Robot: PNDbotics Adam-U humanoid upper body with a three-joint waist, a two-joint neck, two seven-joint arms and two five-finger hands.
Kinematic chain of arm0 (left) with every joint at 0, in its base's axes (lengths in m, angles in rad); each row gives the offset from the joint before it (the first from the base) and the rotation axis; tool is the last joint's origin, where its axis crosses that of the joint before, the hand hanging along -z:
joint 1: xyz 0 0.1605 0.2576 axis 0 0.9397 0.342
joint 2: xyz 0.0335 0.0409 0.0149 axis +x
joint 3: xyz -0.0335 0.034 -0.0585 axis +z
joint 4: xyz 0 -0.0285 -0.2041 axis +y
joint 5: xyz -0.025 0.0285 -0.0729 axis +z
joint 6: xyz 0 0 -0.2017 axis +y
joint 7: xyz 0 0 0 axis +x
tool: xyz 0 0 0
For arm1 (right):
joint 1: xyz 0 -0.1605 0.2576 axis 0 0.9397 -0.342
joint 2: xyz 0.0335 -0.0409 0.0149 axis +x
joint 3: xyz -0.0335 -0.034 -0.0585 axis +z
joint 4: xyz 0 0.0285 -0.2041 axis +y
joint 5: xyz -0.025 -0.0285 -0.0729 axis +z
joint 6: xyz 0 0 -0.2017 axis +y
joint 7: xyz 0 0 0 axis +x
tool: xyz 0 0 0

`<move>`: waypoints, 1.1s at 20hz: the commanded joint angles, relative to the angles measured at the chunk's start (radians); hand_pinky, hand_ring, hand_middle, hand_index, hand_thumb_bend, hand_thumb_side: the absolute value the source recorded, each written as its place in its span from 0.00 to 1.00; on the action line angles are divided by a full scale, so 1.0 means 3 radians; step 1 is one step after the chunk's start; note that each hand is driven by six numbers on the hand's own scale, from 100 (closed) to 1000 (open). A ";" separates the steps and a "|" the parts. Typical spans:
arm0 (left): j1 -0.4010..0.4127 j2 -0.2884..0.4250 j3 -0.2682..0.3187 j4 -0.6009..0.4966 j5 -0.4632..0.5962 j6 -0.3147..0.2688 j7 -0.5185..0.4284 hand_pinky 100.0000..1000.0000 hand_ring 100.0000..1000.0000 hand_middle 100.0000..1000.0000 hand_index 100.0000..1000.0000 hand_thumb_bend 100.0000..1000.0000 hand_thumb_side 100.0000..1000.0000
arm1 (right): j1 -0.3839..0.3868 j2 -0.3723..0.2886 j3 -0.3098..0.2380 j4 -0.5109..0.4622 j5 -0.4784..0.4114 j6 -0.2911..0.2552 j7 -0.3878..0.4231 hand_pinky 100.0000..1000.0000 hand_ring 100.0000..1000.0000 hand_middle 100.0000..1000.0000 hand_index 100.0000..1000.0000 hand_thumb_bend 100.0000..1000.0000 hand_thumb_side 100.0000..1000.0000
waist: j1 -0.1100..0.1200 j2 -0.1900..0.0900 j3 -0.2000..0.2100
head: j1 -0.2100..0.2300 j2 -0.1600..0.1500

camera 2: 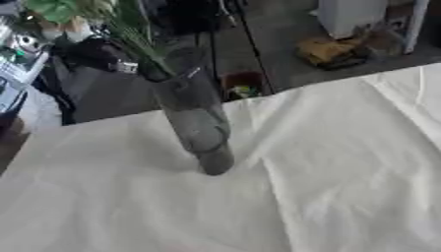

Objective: Arrange flowers into the vase.

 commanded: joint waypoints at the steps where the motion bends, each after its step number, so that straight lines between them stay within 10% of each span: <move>1: -0.0057 0.0119 0.0049 -0.0064 0.0007 0.0080 -0.0077 0.86 0.99 0.97 1.00 0.54 0.75 | -0.0014 -0.0037 -0.0004 -0.0054 -0.0012 0.0009 -0.0002 0.87 0.85 0.72 0.90 0.00 1.00 | -0.0026 -0.0067 0.0001 | 0.0021 -0.0003; 22: -0.0053 0.0178 0.0024 -0.0014 0.0110 0.0015 -0.0079 0.86 0.99 0.96 1.00 0.55 0.74 | 0.0017 -0.0041 -0.0007 -0.0054 -0.0023 0.0029 0.0011 0.87 0.85 0.72 0.90 0.00 1.00 | 0.0001 -0.0108 0.0063 | -0.0002 0.0010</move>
